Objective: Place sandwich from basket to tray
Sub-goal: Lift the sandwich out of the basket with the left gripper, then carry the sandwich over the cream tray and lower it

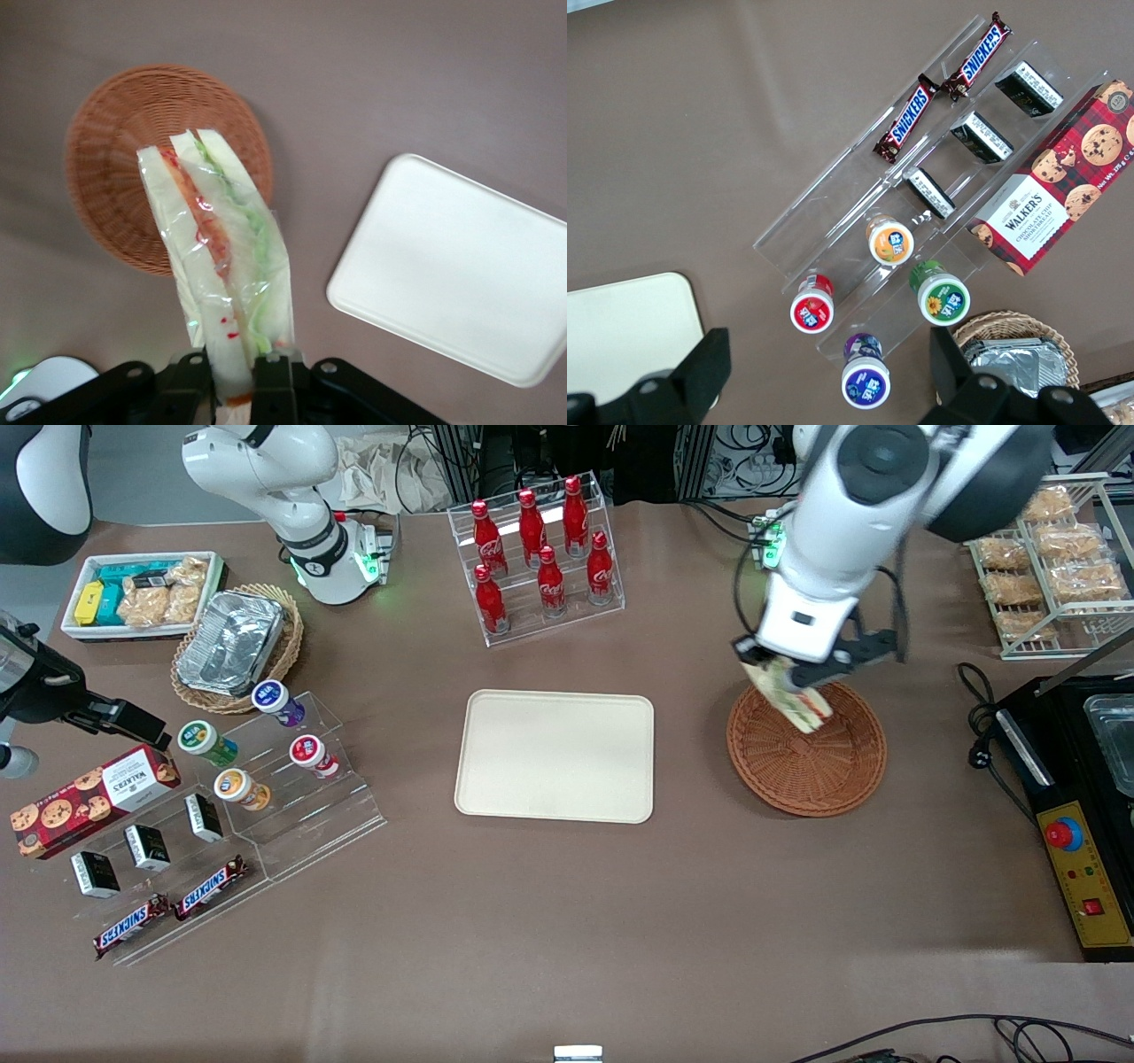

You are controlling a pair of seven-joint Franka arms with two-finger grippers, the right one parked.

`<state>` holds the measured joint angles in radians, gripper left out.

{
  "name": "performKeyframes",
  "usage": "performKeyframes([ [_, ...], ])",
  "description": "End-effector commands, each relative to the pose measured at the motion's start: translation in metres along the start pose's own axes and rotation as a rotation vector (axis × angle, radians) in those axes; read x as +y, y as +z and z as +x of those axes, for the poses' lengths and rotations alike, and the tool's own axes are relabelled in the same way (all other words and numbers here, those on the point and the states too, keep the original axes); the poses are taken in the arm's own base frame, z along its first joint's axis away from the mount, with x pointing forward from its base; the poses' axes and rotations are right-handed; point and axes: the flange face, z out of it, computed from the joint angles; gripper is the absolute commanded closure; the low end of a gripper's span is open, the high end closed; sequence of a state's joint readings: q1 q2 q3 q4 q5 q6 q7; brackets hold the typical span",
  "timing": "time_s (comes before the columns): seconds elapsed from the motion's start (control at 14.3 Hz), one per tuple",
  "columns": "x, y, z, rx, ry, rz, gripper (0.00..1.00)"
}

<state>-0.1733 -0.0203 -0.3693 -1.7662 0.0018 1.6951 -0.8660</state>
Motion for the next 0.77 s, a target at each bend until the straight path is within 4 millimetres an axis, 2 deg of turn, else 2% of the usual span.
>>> performKeyframes([
  [0.0,0.044,0.014,-0.014,0.01,0.039,-0.062,1.0],
  [0.07,0.056,0.026,-0.012,0.007,0.049,-0.082,1.0],
  [0.14,0.074,0.034,-0.021,0.016,0.09,-0.103,1.0],
  [0.28,0.094,0.061,-0.02,0.025,0.141,-0.115,1.0],
  [0.49,0.117,0.094,-0.022,0.015,0.339,-0.137,1.0],
  [0.63,0.128,0.119,-0.017,0.014,0.363,-0.167,1.0],
  [0.7,0.135,0.133,-0.022,0.006,0.395,-0.165,1.0],
])
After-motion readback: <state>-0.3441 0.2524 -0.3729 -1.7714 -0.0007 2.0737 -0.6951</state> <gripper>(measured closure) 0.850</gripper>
